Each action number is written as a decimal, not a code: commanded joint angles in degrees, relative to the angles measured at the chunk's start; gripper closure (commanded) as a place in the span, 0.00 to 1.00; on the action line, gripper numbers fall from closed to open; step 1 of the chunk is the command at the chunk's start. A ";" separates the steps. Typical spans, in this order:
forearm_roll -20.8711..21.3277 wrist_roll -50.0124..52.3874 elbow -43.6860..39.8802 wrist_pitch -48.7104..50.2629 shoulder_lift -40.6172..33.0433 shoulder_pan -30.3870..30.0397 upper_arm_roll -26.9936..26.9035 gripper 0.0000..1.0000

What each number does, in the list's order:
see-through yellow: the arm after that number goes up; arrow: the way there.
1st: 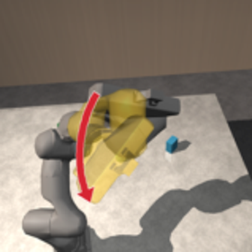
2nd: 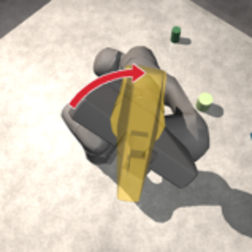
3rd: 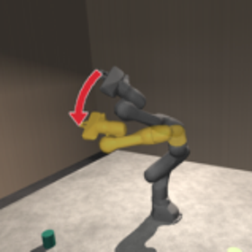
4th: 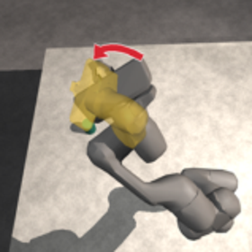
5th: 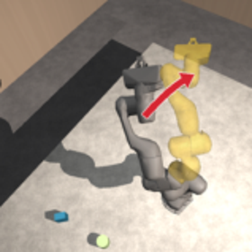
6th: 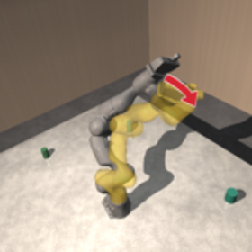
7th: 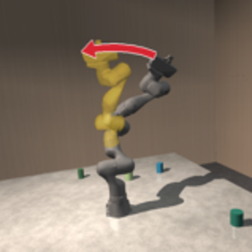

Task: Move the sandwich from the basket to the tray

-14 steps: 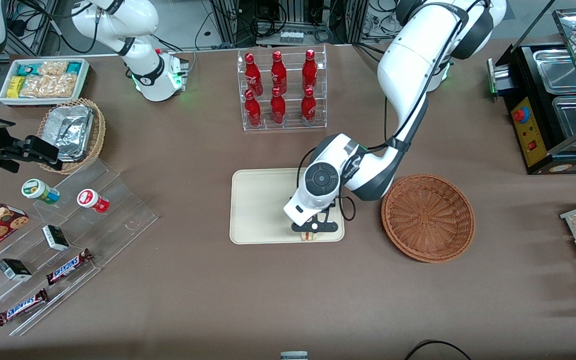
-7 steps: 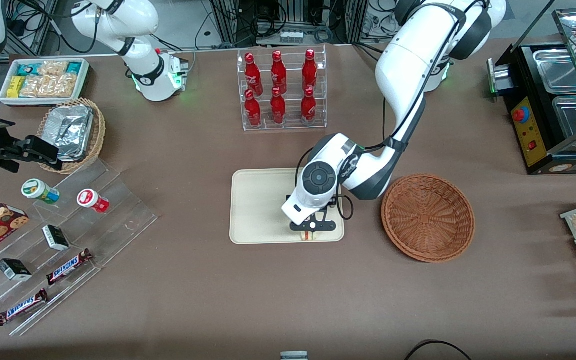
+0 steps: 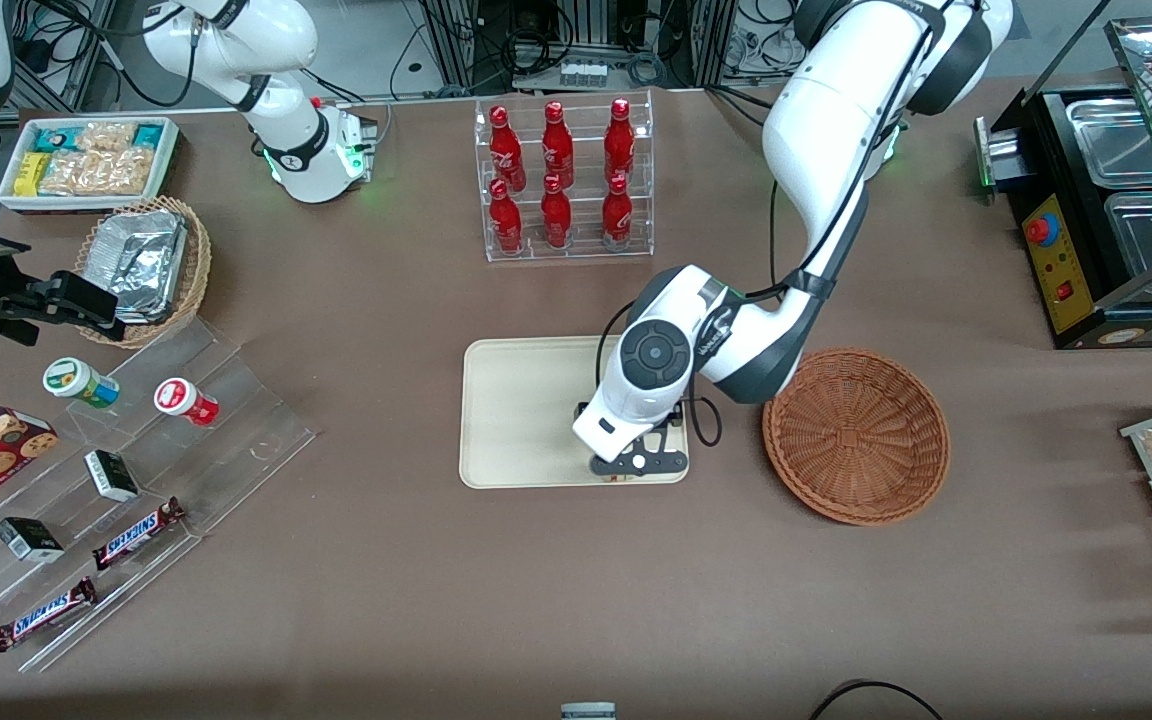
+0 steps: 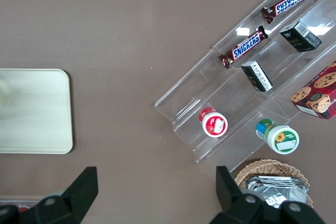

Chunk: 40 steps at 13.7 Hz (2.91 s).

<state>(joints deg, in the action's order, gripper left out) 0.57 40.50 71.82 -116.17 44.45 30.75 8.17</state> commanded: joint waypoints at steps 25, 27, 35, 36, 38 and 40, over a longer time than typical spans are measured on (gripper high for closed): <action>1.71 -27.04 -0.10 31.52 -27.64 -19.32 -14.94 0.00; 1.62 -29.41 0.94 35.64 -30.89 -20.28 -14.77 0.00; 0.57 -34.17 16.04 40.51 -45.74 -32.77 -4.57 0.00; 0.48 -34.17 18.94 38.33 -47.68 -32.86 -4.57 0.00; 0.39 -34.17 21.95 37.16 -49.28 -33.21 -4.57 0.00; 0.39 -34.52 22.75 37.07 -49.37 -33.56 -4.57 0.00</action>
<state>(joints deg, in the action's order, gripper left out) 1.74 7.05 91.39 -77.60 -2.62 -1.18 2.74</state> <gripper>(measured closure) 0.000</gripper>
